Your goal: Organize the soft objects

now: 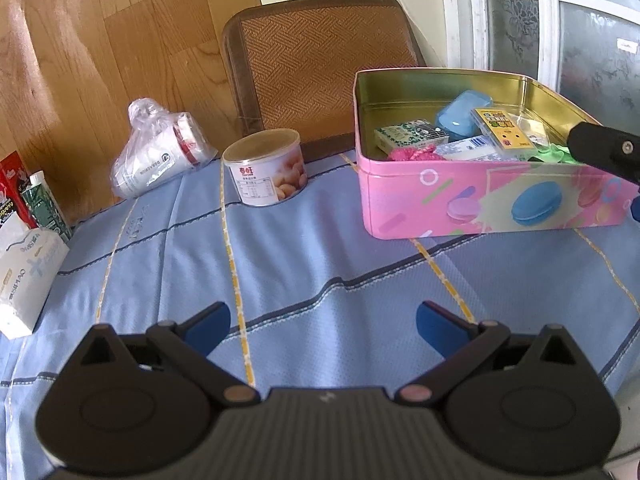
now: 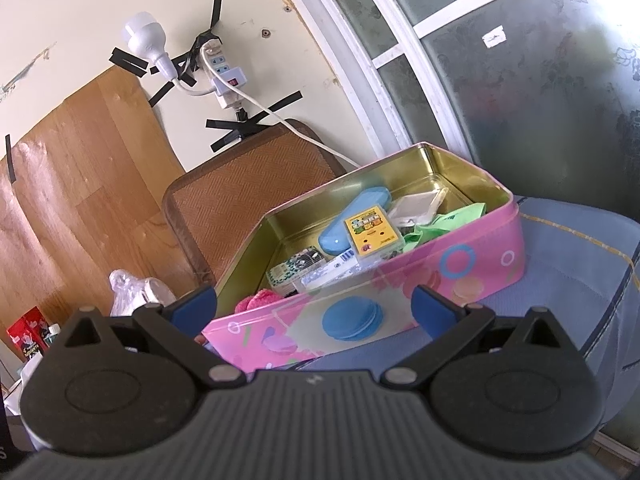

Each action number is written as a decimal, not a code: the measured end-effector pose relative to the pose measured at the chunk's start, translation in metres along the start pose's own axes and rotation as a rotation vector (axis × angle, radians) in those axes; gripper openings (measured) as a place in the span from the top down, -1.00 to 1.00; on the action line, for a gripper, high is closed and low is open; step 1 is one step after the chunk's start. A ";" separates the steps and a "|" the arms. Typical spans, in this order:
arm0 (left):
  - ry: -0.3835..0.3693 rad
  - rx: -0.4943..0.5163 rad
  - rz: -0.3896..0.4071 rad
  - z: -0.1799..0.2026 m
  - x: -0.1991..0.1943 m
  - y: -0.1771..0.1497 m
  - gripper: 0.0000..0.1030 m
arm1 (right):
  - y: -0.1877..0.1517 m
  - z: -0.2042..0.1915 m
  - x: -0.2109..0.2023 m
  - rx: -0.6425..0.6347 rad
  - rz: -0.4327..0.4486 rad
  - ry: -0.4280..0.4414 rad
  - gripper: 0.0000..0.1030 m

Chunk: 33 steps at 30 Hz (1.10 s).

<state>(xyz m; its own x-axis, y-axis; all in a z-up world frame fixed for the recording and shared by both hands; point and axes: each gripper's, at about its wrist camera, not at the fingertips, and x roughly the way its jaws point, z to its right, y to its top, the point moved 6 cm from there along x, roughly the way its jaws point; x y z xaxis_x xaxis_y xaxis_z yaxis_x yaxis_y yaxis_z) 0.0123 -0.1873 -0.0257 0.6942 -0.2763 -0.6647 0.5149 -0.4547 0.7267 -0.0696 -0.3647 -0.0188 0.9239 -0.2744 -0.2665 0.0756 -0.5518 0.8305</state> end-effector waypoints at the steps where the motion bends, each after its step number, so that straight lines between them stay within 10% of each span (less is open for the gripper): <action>1: -0.001 0.000 0.000 0.000 0.000 0.000 -0.99 | 0.000 0.000 0.000 0.000 -0.002 0.001 -1.00; 33: -0.032 -0.008 -0.010 0.002 -0.003 0.000 -0.99 | -0.002 0.000 0.001 0.005 -0.010 0.004 -1.00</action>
<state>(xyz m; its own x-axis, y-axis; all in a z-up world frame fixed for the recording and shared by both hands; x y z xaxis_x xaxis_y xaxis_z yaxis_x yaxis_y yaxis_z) 0.0087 -0.1885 -0.0236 0.6726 -0.2983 -0.6772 0.5262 -0.4506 0.7211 -0.0685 -0.3636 -0.0210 0.9246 -0.2662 -0.2727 0.0827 -0.5583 0.8255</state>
